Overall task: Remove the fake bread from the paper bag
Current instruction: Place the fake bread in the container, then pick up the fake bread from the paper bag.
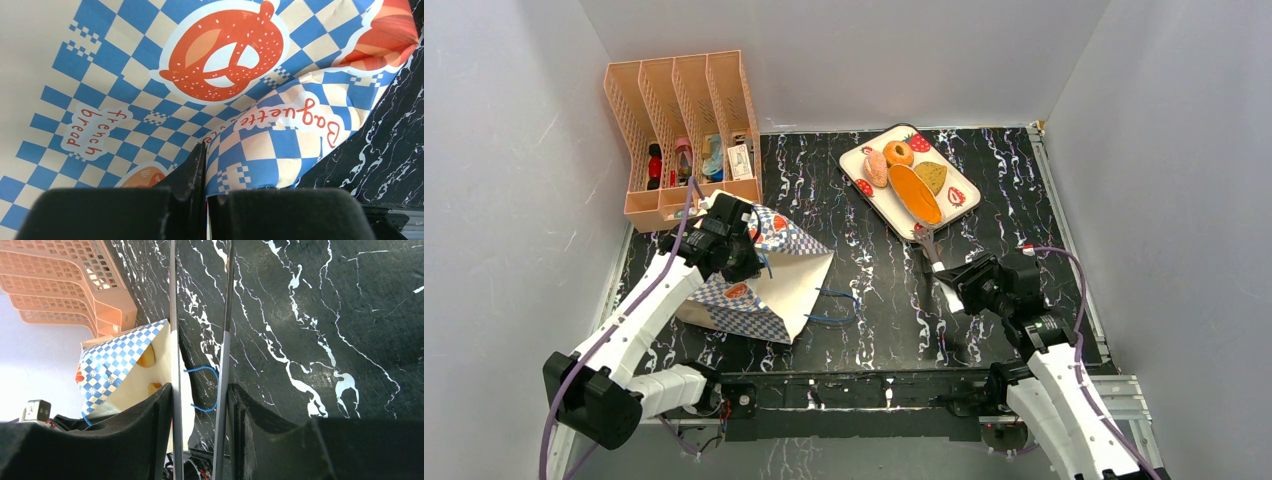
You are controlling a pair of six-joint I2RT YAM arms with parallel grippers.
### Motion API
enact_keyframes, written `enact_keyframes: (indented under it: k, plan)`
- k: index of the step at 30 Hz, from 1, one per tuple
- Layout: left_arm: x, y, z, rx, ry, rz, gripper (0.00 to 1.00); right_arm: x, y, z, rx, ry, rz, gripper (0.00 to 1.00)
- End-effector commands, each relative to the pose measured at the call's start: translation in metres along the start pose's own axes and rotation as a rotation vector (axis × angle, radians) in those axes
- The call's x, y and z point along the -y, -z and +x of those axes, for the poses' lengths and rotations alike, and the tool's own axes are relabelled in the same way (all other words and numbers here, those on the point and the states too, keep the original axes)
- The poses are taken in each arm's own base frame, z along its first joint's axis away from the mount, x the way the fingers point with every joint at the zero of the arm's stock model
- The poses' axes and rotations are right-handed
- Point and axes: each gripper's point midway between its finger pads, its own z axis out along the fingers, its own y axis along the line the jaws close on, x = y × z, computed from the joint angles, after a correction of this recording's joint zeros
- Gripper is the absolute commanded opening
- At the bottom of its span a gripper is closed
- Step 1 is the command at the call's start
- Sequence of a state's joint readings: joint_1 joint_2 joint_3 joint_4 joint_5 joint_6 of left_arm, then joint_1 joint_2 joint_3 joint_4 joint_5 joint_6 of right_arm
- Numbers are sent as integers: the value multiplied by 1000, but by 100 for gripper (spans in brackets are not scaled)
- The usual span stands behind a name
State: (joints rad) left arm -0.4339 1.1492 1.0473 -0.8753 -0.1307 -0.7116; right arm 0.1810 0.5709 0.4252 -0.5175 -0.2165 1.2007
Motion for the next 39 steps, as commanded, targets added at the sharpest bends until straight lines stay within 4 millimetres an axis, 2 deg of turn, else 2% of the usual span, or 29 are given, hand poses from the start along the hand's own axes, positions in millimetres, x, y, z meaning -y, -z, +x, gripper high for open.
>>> enact_keyframes:
  k: [1,6,14,24,33,39]
  plan:
    - [-4,12,-1,23,-16,15,0,-36,18,-8,32,53,-107,38]
    - [5,13,-2,36,-51,79,0,-42,29,-1,-10,109,-121,37]
    - [18,11,10,5,-126,194,0,-55,47,16,-102,271,-190,35]
    - [30,9,3,-9,-181,222,0,-68,60,38,-247,423,-251,31]
    - [37,6,-2,11,-168,248,0,-67,59,70,-411,490,-273,30]
    - [42,5,-5,9,-169,258,0,-81,59,110,-487,536,-297,30]
